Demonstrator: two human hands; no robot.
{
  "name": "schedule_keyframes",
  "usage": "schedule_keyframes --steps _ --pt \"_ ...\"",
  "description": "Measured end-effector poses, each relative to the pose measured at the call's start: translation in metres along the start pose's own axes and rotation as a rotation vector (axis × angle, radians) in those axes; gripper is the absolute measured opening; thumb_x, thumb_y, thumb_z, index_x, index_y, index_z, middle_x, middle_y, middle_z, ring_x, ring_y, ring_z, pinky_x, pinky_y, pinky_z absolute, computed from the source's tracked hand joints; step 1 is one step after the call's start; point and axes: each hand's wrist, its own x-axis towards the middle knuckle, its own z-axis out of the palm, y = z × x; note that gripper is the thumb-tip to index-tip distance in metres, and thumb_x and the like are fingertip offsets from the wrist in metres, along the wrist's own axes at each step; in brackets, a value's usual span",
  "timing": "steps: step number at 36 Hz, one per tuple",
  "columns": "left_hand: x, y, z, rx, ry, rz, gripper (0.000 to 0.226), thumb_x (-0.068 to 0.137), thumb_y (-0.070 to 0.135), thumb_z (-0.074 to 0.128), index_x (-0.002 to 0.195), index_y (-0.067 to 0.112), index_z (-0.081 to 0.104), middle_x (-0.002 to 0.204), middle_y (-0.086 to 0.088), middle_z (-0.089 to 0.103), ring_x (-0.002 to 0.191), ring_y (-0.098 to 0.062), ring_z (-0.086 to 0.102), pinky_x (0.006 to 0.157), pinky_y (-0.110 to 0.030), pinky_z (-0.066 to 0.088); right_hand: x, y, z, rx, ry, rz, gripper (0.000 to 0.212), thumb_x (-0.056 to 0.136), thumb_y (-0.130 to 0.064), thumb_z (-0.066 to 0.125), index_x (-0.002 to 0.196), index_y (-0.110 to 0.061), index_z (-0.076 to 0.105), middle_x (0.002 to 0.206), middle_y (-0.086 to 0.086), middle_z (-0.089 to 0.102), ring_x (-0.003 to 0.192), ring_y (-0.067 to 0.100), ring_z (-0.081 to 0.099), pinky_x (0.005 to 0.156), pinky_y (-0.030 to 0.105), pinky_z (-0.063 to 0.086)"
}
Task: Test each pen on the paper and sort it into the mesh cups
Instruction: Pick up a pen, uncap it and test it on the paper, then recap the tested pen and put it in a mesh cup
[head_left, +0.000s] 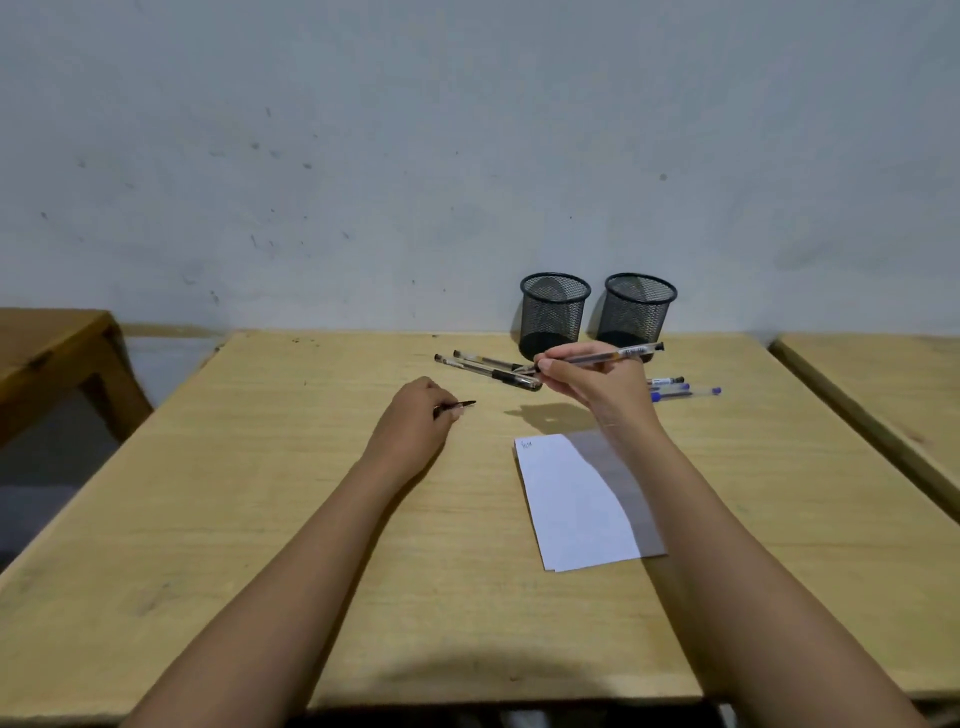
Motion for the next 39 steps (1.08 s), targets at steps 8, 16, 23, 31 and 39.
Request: schedule_keyframes --steps 8,16,23,31,39 --pt "-0.005 0.019 -0.002 -0.541 0.053 -0.055 0.011 0.080 0.016 0.072 0.091 0.019 0.072 0.089 0.002 0.071 0.083 -0.012 0.065 0.073 -0.014 0.048 -0.003 0.010 0.001 -0.053 -0.012 0.008 0.013 0.072 0.005 0.072 0.083 0.007 0.067 0.075 0.016 0.069 0.068 0.020 0.068 0.070 0.023 0.058" --pt "-0.014 0.033 -0.003 -0.815 0.030 -0.089 0.018 0.073 0.011 0.078 0.088 0.019 0.075 0.086 0.000 0.072 0.082 -0.012 0.063 0.084 -0.042 0.054 -0.006 0.012 0.004 -0.042 -0.007 0.007 0.009 0.072 0.003 0.073 0.079 0.002 0.068 0.075 0.018 0.068 0.068 0.021 0.068 0.071 0.024 0.058" --pt "-0.018 0.051 -0.011 -0.972 0.019 -0.034 0.021 0.071 -0.002 0.075 0.088 0.010 0.074 0.080 0.002 0.075 0.079 -0.008 0.068 0.073 -0.017 0.051 -0.011 0.007 0.005 0.035 -0.073 0.055 0.019 0.072 0.005 0.072 0.089 0.011 0.066 0.079 0.019 0.068 0.071 0.022 0.069 0.073 0.024 0.057" --pt "-0.021 0.056 -0.012 -1.106 0.107 -0.026 0.016 0.072 -0.004 0.073 0.086 0.004 0.072 0.077 0.001 0.074 0.074 -0.009 0.068 0.071 -0.017 0.052 -0.016 0.004 0.009 0.130 -0.083 0.027 0.016 0.070 0.007 0.071 0.085 0.003 0.067 0.071 0.009 0.072 0.069 0.021 0.069 0.068 0.023 0.056" --pt "-0.009 0.056 -0.018 -0.972 0.079 -0.004 0.017 0.070 -0.002 0.075 0.084 0.007 0.073 0.078 0.000 0.074 0.079 -0.011 0.069 0.080 -0.022 0.055 -0.015 0.000 0.007 0.109 -0.119 0.020 0.009 0.075 0.004 0.068 0.083 0.000 0.066 0.072 0.007 0.072 0.071 0.019 0.069 0.072 0.022 0.056"
